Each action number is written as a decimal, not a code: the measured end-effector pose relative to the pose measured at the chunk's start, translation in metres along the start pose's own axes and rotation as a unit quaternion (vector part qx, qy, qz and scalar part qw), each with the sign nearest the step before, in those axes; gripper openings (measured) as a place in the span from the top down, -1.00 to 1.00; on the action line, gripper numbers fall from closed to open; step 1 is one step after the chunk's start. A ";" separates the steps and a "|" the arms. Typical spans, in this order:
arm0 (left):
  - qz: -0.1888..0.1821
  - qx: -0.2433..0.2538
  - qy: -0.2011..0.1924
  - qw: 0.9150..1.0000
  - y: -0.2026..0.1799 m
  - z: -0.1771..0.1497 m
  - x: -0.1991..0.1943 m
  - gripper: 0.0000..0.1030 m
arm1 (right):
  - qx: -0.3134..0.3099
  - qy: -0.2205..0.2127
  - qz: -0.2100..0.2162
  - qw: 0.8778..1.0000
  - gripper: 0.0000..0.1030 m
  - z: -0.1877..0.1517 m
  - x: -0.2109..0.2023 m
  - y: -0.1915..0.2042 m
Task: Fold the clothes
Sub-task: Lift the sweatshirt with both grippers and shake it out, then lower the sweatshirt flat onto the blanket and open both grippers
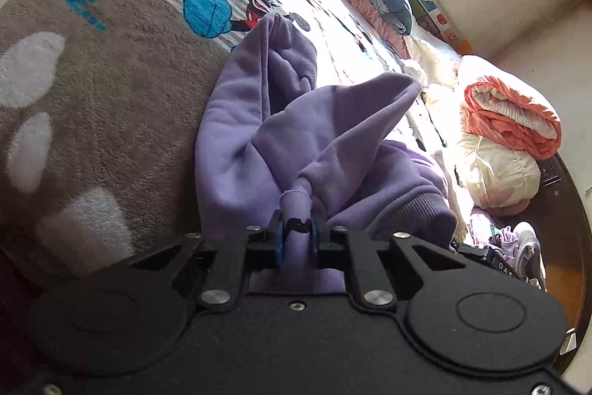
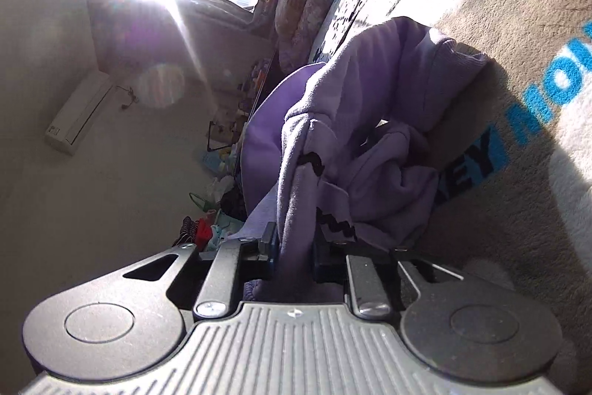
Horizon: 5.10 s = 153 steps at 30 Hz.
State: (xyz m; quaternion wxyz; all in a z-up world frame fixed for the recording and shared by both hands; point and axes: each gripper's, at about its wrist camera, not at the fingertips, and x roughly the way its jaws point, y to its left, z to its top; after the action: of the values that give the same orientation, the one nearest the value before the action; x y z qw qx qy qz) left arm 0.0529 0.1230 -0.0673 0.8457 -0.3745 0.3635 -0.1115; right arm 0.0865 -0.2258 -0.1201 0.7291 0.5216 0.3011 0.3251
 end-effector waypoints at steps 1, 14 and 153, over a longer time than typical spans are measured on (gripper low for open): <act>-0.017 -0.003 -0.009 1.000 -0.004 0.004 -0.006 0.80 | -0.001 -0.004 0.010 1.000 0.66 0.003 -0.001 0.007; -0.179 -0.033 -0.132 0.974 -0.074 0.095 -0.079 0.80 | -0.055 -0.084 0.123 0.987 0.68 0.085 -0.019 0.131; 0.054 -0.077 -0.020 0.995 0.067 -0.014 0.058 0.82 | -0.092 -0.060 -0.262 0.959 0.77 -0.016 -0.011 -0.062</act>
State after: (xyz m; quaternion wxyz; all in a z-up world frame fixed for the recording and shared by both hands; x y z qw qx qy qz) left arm 0.0787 0.1348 -0.1520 0.8265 -0.4203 0.3734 -0.0297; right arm 0.0771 -0.2407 -0.1823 0.8502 0.3737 0.3520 0.1166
